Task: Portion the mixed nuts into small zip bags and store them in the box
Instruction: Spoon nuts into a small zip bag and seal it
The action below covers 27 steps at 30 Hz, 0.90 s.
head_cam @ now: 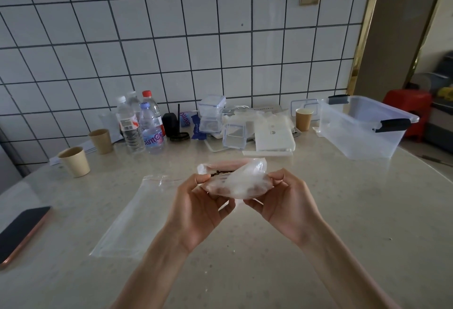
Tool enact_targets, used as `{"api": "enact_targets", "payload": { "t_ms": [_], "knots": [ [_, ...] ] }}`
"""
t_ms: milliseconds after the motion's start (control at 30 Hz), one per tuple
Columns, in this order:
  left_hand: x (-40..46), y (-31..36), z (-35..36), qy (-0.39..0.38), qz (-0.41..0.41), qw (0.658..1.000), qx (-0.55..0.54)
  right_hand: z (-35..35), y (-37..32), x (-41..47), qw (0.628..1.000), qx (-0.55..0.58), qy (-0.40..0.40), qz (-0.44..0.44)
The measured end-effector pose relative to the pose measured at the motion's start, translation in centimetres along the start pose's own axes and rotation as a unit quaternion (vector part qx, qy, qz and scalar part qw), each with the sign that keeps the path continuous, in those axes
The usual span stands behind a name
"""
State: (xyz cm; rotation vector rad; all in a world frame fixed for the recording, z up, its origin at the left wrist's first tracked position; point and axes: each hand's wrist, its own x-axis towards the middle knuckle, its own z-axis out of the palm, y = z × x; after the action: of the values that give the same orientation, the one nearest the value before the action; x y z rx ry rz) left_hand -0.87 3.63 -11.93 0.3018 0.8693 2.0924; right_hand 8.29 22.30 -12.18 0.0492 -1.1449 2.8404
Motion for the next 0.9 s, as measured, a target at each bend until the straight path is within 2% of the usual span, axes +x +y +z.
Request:
{"api": "enact_targets", "payload": {
  "t_ms": [167, 300, 400, 533, 633, 800, 900],
  "knots": [
    [0.0, -0.1, 0.3, -0.028, 0.030, 0.994, 0.100, -0.4, 0.1, -0.2, 0.999, 0.008, -0.014, -0.031],
    [-0.4, -0.1, 0.7, 0.027, 0.074, 0.969, 0.234, -0.7, 0.1, -0.5, 0.991, -0.120, 0.009, -0.055],
    [-0.4, -0.8, 1.4, 0.122, 0.129, 0.924, 0.337, -0.4, 0.5, -0.5, 0.970, -0.224, 0.076, -0.052],
    [0.3, -2.2, 1.5, 0.216, 0.213, 0.853, 0.424, 0.7, 1.4, 0.0, 0.932, -0.284, 0.209, -0.088],
    [0.6, -2.5, 1.1, 0.234, 0.281, 0.790, 0.493, 1.0, 1.8, 0.4, 0.916, -0.282, 0.264, -0.110],
    [0.3, -1.6, 0.2, 0.264, 0.364, 0.724, 0.523, 0.6, 1.6, 0.3, 0.887, -0.307, 0.301, -0.168],
    [0.1, -1.3, -0.4, 0.280, 0.377, 0.684, 0.558, 0.4, 1.6, 0.1, 0.880, -0.312, 0.311, -0.179]
  ]
}}
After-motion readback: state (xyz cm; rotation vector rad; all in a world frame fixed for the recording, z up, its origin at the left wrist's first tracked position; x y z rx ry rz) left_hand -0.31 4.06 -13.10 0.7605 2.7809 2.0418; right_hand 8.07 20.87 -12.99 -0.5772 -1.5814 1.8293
